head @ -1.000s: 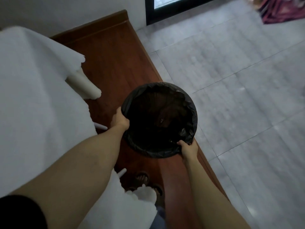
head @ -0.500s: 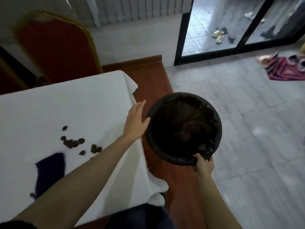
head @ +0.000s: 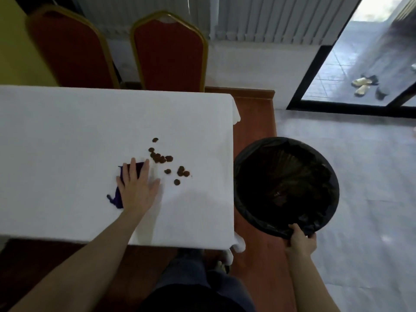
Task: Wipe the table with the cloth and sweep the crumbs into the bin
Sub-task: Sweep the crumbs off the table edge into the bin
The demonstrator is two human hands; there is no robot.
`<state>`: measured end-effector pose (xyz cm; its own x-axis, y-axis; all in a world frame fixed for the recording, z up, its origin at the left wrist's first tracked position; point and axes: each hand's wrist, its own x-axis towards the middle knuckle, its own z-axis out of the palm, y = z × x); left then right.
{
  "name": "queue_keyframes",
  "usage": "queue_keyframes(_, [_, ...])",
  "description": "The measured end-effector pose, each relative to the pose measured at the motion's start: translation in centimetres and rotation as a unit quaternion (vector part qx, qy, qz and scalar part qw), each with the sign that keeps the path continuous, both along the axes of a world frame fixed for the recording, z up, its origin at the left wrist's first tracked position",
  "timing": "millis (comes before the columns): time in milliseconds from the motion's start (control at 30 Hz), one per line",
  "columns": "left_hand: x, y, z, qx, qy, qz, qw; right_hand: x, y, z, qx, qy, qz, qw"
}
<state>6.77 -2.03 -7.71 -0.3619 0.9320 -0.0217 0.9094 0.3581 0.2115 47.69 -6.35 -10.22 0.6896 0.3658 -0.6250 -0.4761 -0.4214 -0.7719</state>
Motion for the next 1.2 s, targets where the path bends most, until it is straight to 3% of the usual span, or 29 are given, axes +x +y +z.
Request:
queue_keyframes(200, [-2.1, -1.0, -1.1, -0.039, -0.001, 0.016, 0.999, 0.0, -1.7, -2.1, -0.008, -0.007, -0.021, 1.0])
queue_keyframes(533, [-2.9, -0.3, -2.8, 0.06, -0.021, 0.01, 0.998, -1.0, -2.1, -2.4, -0.022, -0.034, 0.006, 0.999])
queue_keyframes(1200, [13.1, 3.0, -3.2, 0.112, -0.065, -0.171, 0.977, -0.5, -3.8, -3.9, -0.034, -0.048, 0.044, 0.997])
